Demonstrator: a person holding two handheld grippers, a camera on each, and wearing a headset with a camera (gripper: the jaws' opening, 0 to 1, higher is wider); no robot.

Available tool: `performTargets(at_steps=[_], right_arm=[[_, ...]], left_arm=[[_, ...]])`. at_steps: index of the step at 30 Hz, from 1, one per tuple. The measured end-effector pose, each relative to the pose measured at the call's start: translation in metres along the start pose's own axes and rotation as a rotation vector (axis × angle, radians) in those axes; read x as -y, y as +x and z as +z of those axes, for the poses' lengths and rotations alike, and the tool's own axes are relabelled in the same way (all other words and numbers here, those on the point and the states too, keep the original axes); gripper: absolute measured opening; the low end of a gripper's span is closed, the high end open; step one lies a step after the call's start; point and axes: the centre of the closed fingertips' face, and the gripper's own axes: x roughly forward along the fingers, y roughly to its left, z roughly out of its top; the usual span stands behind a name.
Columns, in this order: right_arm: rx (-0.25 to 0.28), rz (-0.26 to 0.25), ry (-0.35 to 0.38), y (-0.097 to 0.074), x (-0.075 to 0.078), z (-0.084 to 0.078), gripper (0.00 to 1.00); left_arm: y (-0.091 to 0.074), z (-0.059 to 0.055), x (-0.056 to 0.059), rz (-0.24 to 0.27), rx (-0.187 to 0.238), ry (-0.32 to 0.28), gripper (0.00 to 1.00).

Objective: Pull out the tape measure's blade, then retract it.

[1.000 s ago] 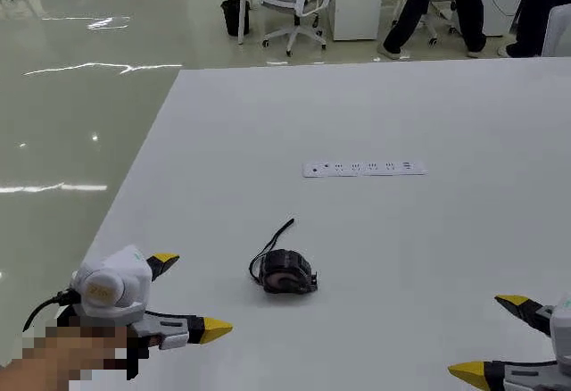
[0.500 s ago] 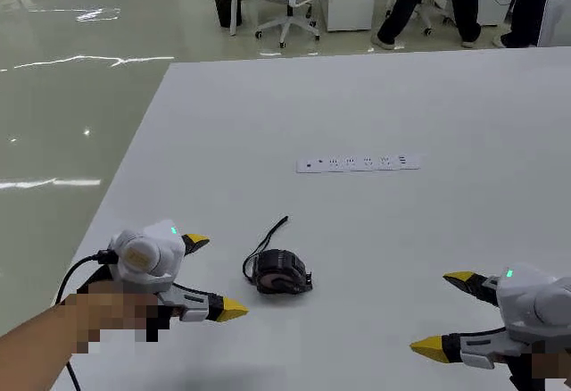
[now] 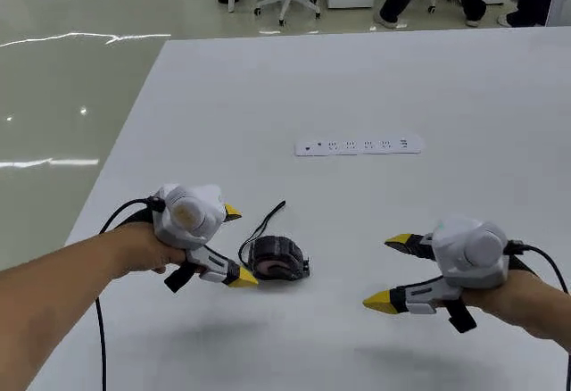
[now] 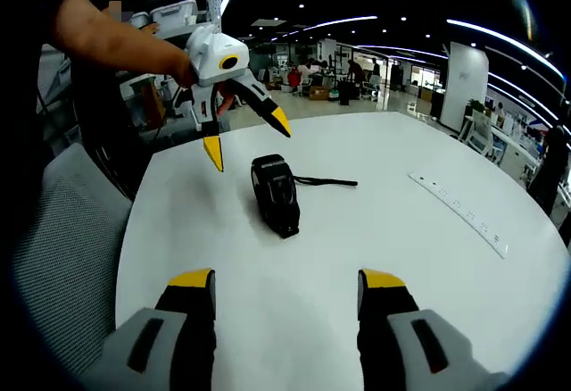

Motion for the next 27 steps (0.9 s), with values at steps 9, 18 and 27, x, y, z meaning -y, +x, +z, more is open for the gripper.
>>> performTargets(at_steps=[9,18,27], right_arm=[[-0.082,0.087,-0.096,0.048,0.008,0.01,0.6],[-0.182,0.177,-0.196,0.09,-0.005,0.006,0.48],[-0.227,0.199,-0.223,0.108,-0.002,-0.001,0.34]], left_arm=[[0.026,0.015,-0.005,-0.033,-0.033,0.074,0.49],[0.044,0.012,0.01,-0.122,-0.086,0.099,0.5],[0.051,0.007,0.011,-0.132,-0.118,0.118,0.39]])
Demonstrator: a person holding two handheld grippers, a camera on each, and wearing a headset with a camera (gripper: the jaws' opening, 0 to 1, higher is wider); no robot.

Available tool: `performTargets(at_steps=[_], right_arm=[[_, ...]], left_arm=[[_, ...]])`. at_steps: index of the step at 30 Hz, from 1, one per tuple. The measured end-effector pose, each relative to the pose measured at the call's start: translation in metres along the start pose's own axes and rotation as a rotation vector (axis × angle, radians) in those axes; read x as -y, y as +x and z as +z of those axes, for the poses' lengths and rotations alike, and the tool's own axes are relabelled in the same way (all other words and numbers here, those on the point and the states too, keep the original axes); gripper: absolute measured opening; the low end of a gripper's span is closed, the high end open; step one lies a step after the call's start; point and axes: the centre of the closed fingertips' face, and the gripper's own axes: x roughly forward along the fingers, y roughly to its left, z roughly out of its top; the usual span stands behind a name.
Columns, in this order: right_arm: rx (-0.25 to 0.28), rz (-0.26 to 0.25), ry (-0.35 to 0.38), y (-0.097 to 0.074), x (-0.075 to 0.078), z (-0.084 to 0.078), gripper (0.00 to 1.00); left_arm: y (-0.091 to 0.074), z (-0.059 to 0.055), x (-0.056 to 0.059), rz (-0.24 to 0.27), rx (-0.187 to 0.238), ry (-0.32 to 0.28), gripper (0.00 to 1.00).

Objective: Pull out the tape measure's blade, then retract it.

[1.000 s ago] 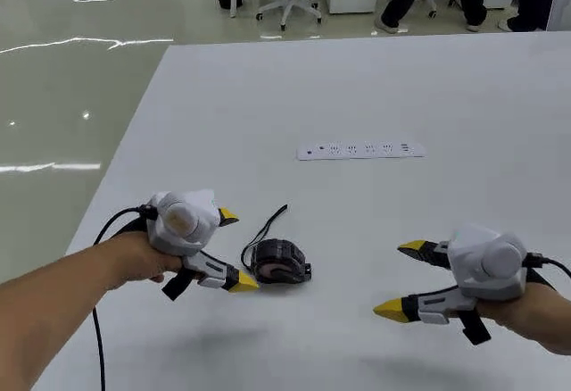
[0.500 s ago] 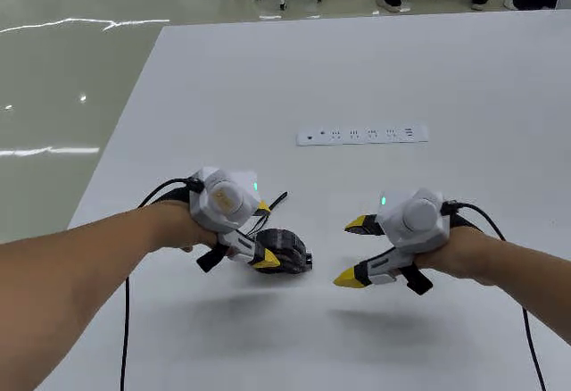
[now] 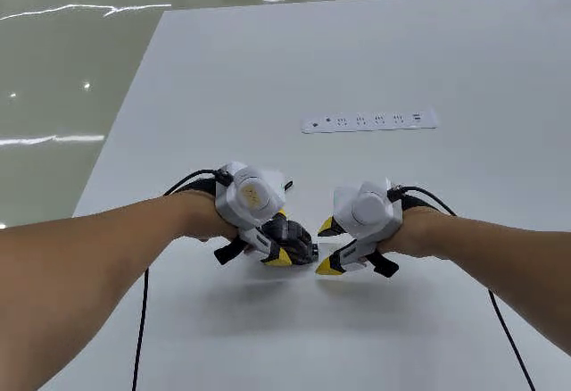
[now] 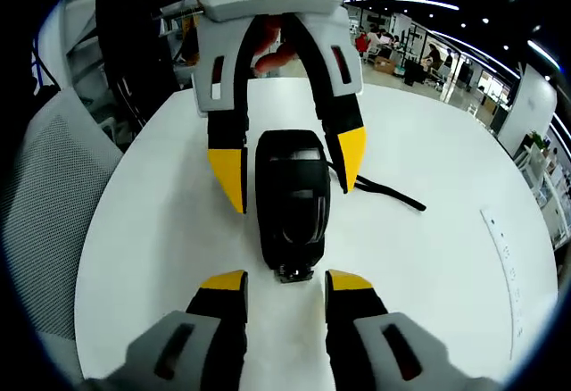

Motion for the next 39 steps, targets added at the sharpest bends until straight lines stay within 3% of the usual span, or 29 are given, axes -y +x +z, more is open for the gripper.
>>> performTargets(at_steps=[1,2,3,7,11,12,13,14,15,16,17,31,39], right_arm=[[-0.023,0.018,0.002,0.002,-0.003,-0.006,0.31],[-0.042,0.015,-0.001,0.004,-0.002,-0.01,0.29],[-0.046,0.007,-0.008,0.005,0.001,-0.011,0.29],[-0.019,-0.007,0.005,0.005,0.004,-0.002,0.21],[-0.035,-0.006,-0.032,0.01,0.005,-0.001,0.19],[-0.044,0.0,-0.049,0.011,0.004,-0.002,0.2],[-0.051,-0.011,-0.117,0.011,0.006,0.0,0.21],[-0.052,0.009,-0.158,0.011,0.002,0.001,0.2],[-0.057,0.008,-0.125,0.012,0.001,0.0,0.2],[-0.097,0.012,-0.096,0.008,0.002,-0.009,0.17],[-0.061,0.007,-0.112,0.01,0.002,-0.003,0.16],[-0.083,0.002,-0.055,0.006,0.003,-0.01,0.11],[-0.104,0.01,-0.059,0.003,0.004,-0.014,0.11]], left_arm=[[0.002,-0.001,0.0,0.013,-0.012,0.019,0.32],[0.006,-0.003,-0.004,0.018,-0.009,0.076,0.31],[0.006,-0.003,-0.002,0.005,-0.005,0.051,0.3],[0.005,-0.002,-0.001,0.002,0.002,0.062,0.3],[0.004,0.0,0.0,-0.008,0.003,0.08,0.29],[0.004,0.0,0.001,-0.009,0.003,0.083,0.29],[0.004,0.0,0.001,-0.01,0.004,0.09,0.29],[0.004,0.0,0.001,-0.011,0.003,0.088,0.29],[0.004,-0.001,0.001,-0.015,0.004,0.096,0.29],[0.003,0.0,0.002,-0.015,0.008,0.107,0.29],[0.003,0.0,0.003,-0.017,0.007,0.105,0.29],[0.001,-0.001,0.002,-0.012,0.016,0.088,0.29],[0.002,-0.001,0.001,-0.008,0.022,0.074,0.29]])
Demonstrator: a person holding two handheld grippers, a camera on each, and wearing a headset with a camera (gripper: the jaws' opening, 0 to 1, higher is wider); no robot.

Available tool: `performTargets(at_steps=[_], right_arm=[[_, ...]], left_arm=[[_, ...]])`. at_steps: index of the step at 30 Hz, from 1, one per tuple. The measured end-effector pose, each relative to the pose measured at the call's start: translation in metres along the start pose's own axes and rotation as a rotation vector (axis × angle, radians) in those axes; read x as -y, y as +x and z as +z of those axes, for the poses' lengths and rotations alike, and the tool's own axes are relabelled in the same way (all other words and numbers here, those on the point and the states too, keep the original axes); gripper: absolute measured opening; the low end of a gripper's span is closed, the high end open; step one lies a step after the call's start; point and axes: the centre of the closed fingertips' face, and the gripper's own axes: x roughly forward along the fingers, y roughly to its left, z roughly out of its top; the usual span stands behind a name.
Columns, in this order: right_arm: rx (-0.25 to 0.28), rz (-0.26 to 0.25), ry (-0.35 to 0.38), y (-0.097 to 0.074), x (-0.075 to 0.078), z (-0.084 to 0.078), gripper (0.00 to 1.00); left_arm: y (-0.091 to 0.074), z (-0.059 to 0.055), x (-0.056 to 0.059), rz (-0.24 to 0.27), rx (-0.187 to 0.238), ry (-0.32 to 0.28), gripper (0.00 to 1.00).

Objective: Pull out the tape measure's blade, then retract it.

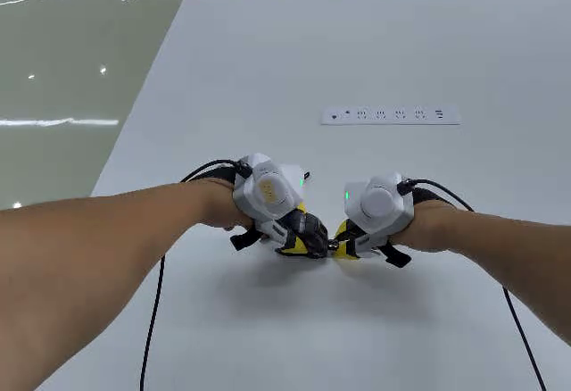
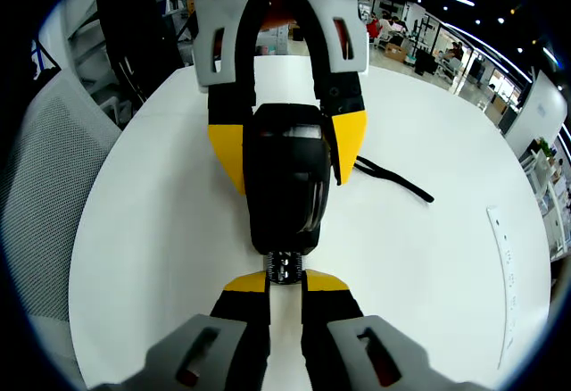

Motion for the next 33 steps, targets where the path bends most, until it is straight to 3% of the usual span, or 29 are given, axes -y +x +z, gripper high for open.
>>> performTargets(at_steps=[13,26,33], right_arm=[[-0.029,0.01,0.0,-0.01,0.003,-0.015,0.11],[-0.066,0.019,0.013,-0.032,0.006,-0.043,0.11],[-0.071,0.018,0.011,-0.038,0.007,-0.046,0.11]], left_arm=[[0.001,0.001,0.0,0.006,-0.008,-0.012,0.3],[0.003,0.0,-0.002,0.013,-0.004,-0.025,0.3],[0.003,0.0,-0.002,0.014,-0.007,-0.023,0.3]])
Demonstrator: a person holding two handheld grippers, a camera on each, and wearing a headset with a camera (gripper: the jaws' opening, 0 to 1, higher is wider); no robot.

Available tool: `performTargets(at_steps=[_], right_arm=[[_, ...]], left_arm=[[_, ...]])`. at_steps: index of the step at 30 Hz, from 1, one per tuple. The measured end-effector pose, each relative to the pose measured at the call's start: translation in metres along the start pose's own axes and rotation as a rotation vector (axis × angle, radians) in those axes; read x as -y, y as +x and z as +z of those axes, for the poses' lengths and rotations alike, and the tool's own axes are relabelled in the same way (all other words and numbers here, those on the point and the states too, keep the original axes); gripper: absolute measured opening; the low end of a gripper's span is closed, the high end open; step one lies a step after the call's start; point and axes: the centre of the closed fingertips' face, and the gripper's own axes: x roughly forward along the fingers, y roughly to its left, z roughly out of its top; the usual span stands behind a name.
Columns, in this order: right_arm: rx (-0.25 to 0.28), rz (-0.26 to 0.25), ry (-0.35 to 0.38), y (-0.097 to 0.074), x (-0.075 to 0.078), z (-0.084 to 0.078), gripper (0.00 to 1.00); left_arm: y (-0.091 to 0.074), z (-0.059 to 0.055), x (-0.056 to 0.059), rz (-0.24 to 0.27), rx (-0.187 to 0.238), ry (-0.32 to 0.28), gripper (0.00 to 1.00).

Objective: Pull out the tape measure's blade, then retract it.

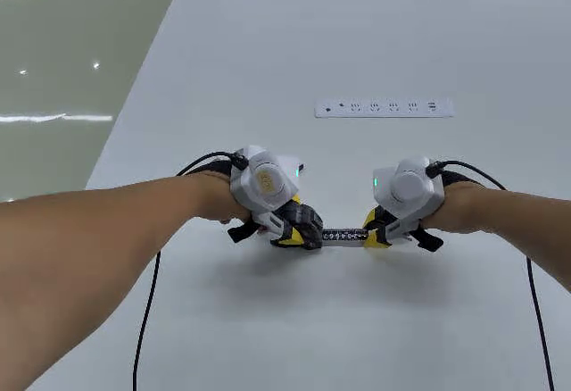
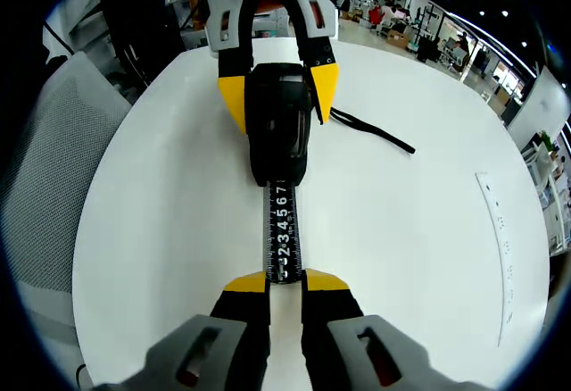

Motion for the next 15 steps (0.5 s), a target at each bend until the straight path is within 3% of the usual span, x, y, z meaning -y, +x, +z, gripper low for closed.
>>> performTargets(at_steps=[15], right_arm=[[-0.018,-0.003,0.008,-0.003,0.004,-0.013,0.11]], left_arm=[[0.001,0.001,0.0,0.004,0.007,-0.002,0.3]])
